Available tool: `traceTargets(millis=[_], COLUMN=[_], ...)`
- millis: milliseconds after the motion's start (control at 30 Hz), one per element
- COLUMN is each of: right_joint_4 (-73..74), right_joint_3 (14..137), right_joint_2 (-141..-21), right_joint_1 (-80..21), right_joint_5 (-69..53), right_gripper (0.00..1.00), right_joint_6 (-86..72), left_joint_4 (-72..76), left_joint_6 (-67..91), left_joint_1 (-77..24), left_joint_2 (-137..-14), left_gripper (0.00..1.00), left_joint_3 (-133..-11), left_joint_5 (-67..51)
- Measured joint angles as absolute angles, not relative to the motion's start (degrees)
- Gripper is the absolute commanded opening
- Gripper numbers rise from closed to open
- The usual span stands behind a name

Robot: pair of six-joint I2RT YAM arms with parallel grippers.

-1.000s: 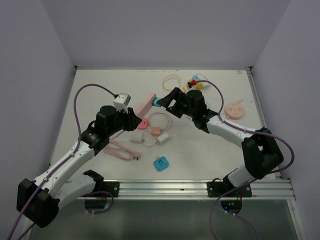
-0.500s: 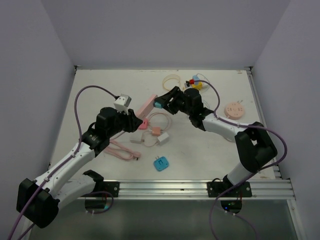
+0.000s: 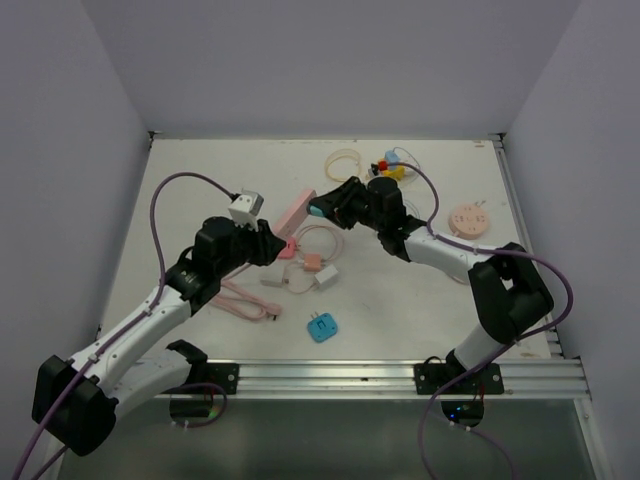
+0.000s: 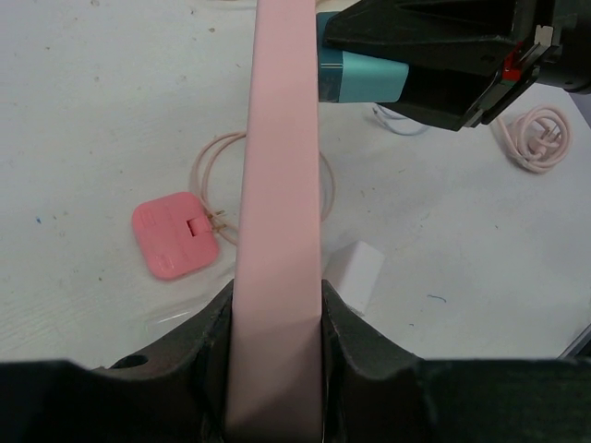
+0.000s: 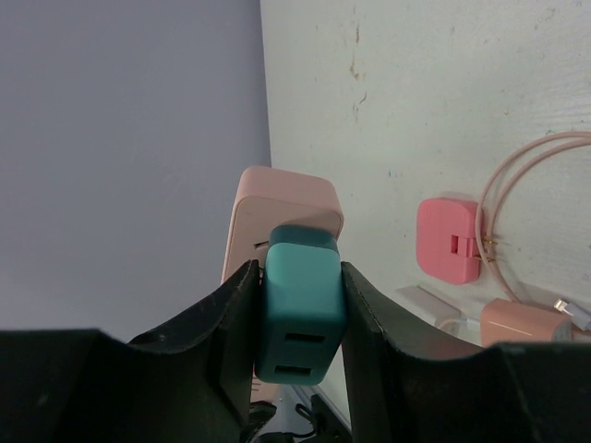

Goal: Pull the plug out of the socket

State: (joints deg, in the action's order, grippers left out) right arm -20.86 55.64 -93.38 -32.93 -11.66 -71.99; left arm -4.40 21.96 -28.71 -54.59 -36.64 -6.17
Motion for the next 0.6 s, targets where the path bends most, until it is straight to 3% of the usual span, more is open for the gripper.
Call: traceTargets(millis=[600], right_joint_4=[-14.3], right_joint_3=[53.5], right_joint_2=[-89.6], right_joint_1=[-31.6], right_joint_5=[-11.0], right_gripper=[0.00], right_joint_6=[-72.0], left_joint_4=[-6.5], left_joint_6=[27.5], left_joint_1=[-31.0], left_joint_2=[-59.0], left_gripper=[0.00], left_joint_3=[-39.0], left_joint_5=[-3.4])
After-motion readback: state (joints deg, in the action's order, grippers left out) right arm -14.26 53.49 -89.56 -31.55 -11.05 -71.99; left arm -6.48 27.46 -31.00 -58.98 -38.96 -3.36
